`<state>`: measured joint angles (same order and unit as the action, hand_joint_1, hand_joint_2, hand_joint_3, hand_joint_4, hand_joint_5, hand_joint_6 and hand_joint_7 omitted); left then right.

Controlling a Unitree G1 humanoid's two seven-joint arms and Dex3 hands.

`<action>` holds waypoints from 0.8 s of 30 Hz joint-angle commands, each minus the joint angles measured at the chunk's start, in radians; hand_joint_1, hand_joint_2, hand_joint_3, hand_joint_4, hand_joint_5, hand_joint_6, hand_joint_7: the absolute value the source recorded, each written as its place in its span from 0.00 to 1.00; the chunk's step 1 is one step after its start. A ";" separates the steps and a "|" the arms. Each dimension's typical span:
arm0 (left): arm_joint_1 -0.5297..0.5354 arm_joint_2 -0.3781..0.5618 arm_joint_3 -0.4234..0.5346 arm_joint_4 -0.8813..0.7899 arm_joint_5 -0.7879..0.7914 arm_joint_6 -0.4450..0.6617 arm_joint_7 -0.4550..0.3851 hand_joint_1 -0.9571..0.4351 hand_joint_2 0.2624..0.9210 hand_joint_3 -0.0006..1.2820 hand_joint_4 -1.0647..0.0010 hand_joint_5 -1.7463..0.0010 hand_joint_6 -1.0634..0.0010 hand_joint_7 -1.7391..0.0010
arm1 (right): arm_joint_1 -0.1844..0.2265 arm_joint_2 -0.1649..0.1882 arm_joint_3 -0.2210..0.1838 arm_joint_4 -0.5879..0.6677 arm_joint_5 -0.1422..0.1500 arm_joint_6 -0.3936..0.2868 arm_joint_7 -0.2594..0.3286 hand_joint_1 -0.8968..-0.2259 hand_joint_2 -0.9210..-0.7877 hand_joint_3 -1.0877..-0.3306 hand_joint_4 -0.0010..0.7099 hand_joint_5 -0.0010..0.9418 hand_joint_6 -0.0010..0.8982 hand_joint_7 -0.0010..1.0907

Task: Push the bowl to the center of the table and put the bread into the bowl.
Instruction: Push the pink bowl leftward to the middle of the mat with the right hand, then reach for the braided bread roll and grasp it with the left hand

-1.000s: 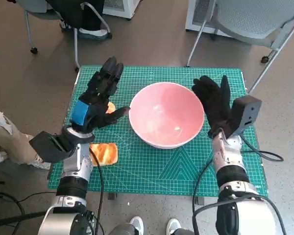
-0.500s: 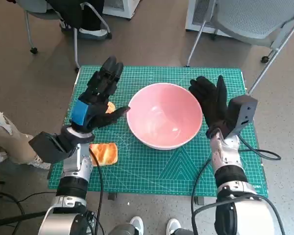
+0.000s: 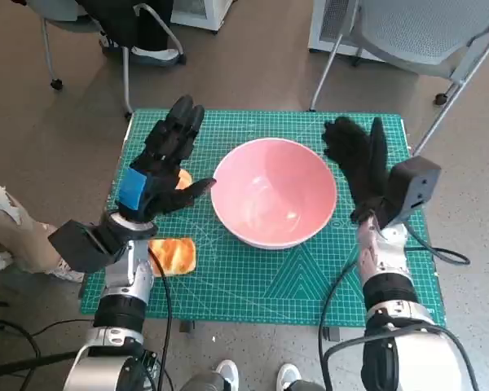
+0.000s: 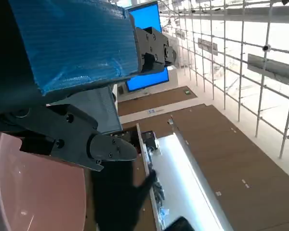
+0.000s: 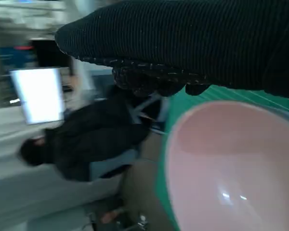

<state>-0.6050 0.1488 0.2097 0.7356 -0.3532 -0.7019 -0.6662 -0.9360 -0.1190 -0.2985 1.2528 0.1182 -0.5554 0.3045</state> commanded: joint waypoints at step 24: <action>-0.025 -0.012 -0.019 0.024 0.010 0.010 0.012 0.49 1.00 0.15 0.94 1.00 0.82 1.00 | 0.076 0.047 0.050 -0.196 0.125 -0.314 0.317 0.27 0.00 0.38 0.25 0.00 0.28 0.06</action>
<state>-0.6133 0.1402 0.1934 0.7536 -0.3485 -0.6986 -0.6524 -0.8851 -0.0856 -0.2528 1.0656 0.2244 -0.8785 0.5998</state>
